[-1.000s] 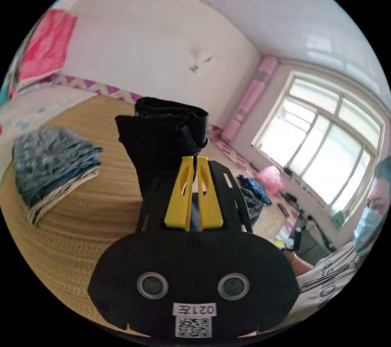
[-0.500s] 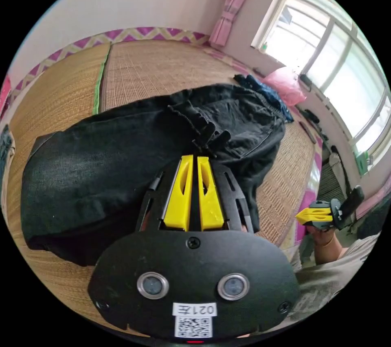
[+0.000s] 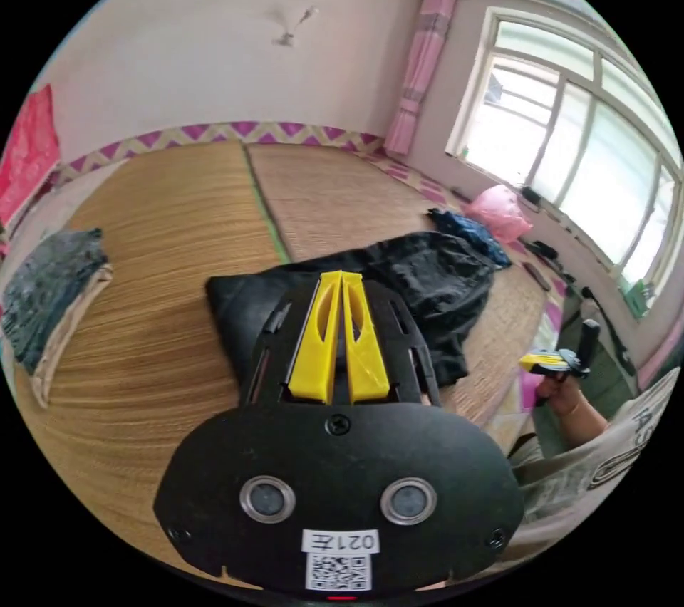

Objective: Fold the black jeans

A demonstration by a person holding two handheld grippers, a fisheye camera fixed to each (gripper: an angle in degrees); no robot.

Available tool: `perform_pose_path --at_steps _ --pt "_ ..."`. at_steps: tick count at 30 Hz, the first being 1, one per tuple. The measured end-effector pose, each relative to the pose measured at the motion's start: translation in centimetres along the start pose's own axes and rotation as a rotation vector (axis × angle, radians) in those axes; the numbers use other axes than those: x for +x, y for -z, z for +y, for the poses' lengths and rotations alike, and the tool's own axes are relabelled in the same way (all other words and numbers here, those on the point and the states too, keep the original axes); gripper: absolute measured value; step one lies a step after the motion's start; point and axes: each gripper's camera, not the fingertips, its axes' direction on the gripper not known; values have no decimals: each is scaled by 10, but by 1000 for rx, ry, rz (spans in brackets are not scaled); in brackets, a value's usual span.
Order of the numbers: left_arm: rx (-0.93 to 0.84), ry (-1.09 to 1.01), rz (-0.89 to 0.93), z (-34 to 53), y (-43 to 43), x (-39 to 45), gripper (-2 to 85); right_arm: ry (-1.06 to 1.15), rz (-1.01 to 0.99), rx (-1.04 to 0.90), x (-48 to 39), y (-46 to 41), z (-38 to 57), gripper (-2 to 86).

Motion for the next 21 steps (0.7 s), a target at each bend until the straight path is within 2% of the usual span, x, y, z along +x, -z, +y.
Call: perform_pose_path --at_steps 1,3,4,5,8,11,13,16,19,21 --pt "-31 1 -45 3 -4 -9 -9 -5 -3 3 4 2 1 -6" --pt "-345 -14 -143 33 -67 -44 -9 -20 -5 0 18 4 2 -6" --pt "-417 -27 -141 46 -84 -50 -9 -21 -1 -5 21 4 2 -6" --pt "-326 -44 -131 65 -78 -56 -9 -22 10 -18 27 3 2 -6" --pt "-321 3 -114 72 -65 -61 -9 -7 47 -54 37 -1 3 -6" --pt "-146 -49 -210 75 -27 -43 -9 3 69 -79 49 -4 7 -6" --pt "-239 -25 -239 91 -47 -55 -9 3 77 -83 59 -3 9 -5" --pt "-282 37 -144 100 -53 -85 -9 -1 78 -90 78 -1 13 -4" --pt "-170 1 -196 100 -18 -74 -9 -6 72 -101 100 2 15 2" --pt "-320 -17 -168 122 -51 -85 -9 -112 118 -68 134 16 15 15"
